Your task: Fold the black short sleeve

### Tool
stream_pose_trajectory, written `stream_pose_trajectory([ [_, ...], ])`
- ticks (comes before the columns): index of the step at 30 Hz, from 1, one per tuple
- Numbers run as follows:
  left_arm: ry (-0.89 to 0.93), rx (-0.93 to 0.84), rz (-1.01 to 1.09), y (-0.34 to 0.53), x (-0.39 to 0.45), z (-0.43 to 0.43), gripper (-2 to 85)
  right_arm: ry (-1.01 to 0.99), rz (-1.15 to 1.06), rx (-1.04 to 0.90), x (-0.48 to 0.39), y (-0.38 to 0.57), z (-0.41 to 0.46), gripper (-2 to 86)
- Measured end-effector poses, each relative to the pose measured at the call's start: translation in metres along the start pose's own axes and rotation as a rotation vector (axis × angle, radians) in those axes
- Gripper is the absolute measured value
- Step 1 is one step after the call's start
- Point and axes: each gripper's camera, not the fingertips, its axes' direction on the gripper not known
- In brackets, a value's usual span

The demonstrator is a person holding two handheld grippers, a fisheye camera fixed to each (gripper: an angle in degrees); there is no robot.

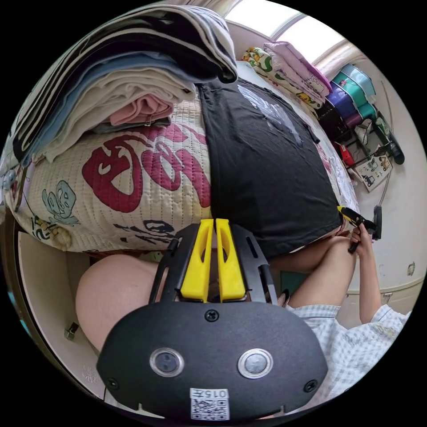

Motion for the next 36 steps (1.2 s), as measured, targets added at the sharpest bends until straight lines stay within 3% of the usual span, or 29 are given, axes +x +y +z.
stream_pose_trajectory([
  [6,-0.045,-0.006,0.002,-0.01,0.016,-0.003,-0.4,0.09,-0.008,-0.002,-0.012,-0.003,0.011,0.1],
  [18,0.033,0.046,-0.074,-0.017,0.009,-0.021,-0.6,-0.037,0.136,0.017,0.01,-0.009,-0.004,-0.1],
  [23,-0.047,0.022,-0.094,-0.022,0.008,-0.023,-0.9,-0.046,0.157,0.039,0.009,-0.006,-0.02,0.0],
  [32,0.164,0.189,-0.1,-0.032,-0.007,-0.046,-0.8,-0.149,0.219,0.096,0.018,0.007,-0.068,-0.4],
  [36,0.272,0.379,-0.056,-0.038,0.0,-0.064,-0.8,-0.216,0.188,0.256,0.006,0.019,-0.112,-0.4],
])
